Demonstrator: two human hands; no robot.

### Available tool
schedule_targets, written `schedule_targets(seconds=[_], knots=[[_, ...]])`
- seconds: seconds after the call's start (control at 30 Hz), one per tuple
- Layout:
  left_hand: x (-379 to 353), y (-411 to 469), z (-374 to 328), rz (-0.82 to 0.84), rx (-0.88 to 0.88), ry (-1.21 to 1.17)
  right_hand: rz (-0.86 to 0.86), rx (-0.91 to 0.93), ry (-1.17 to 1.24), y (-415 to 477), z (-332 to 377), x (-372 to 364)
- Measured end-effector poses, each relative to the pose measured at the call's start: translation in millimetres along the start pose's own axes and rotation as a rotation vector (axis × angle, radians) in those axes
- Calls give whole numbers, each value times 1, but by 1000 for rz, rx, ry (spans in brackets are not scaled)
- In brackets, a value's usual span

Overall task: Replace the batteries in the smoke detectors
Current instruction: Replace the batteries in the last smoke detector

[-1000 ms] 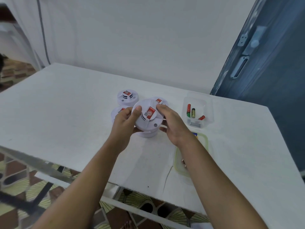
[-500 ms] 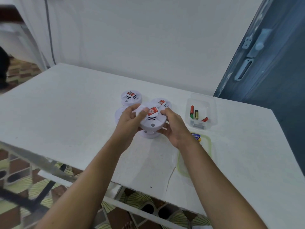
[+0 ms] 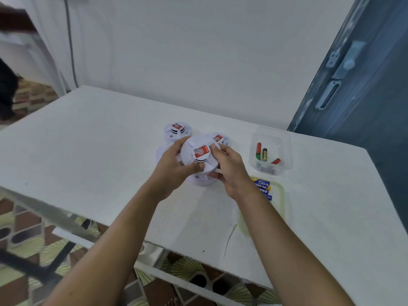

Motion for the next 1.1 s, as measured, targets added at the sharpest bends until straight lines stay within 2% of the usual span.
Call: schedule_targets(seconds=[1.1], knots=[[24, 8, -2, -7, 9, 30, 43, -7, 25, 16, -7, -21]])
Point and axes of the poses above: each hand's wrist, its own y-axis towards the middle knuckle, its own x-axis out of the back of the hand, z = x × y, the point moved 7 cm from there along y, towards the middle knuckle, and after that the axes turned 6 degrees about x, right-handed, at the moved point
